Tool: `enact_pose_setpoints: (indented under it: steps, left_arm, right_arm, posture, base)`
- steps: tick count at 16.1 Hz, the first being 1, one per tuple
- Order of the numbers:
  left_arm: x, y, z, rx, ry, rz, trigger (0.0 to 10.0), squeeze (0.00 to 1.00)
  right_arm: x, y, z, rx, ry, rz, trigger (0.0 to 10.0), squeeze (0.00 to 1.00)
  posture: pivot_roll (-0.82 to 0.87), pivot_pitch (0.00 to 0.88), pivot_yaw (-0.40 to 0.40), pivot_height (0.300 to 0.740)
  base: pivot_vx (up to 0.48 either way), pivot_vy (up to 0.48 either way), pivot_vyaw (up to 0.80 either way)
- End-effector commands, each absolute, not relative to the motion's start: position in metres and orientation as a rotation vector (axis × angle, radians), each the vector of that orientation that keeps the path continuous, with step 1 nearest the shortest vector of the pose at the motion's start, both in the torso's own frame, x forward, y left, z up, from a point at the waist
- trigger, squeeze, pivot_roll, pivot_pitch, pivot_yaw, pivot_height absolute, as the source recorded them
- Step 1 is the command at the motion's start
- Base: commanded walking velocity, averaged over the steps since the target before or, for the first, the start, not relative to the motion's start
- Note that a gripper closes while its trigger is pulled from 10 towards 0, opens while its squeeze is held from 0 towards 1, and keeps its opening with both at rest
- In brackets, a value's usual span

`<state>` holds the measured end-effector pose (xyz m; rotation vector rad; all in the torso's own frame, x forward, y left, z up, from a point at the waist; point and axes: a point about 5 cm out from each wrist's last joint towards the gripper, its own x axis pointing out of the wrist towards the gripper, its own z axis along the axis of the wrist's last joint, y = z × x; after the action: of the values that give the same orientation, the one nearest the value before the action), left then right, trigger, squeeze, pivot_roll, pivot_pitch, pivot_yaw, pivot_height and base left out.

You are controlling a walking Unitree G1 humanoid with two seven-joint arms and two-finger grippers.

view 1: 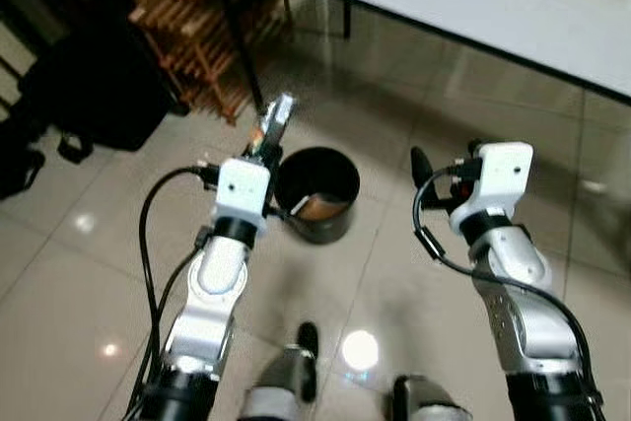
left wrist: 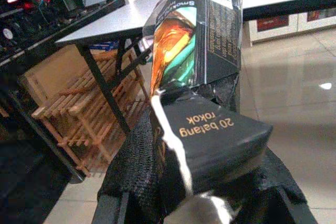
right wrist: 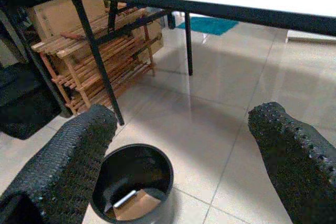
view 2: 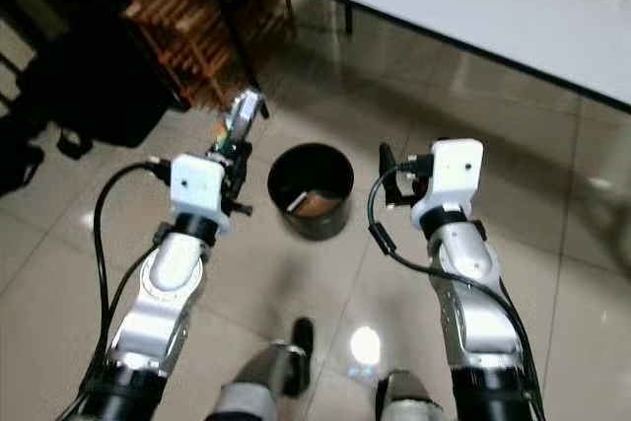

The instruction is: Picking trash to rubbish bin

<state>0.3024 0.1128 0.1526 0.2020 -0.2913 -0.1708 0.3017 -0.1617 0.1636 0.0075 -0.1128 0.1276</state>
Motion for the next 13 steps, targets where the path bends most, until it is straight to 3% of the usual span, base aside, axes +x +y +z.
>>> enact_pose_setpoints:
  steps: [1,7,13]
  left_arm:
    - [0.3011,0.1181,0.1487,0.209,-0.270,-0.166,10.0,0.00]
    - [0.3040,0.1214,0.1484,0.225,-0.253,-0.155,10.0,0.00]
    - [0.3044,0.1237,0.1456,0.249,-0.231,-0.154,10.0,0.00]
  right_arm:
    - [0.2997,-0.1586,0.1596,0.022,-0.091,0.143,10.0,0.00]
    - [0.3008,-0.1611,0.1583,-0.015,-0.073,0.137,10.0,0.00]
    - [0.3008,-0.1554,0.1590,0.006,-0.080,0.152,10.0,0.00]
  posture:
    - [0.06,0.281,0.107,0.740]
    - [0.07,0.302,0.109,0.740]
    - [0.07,0.310,0.113,0.740]
  base:
    - [0.000,0.000,0.00]
    - [0.046,0.000,0.00]
    - [0.292,0.000,0.27]
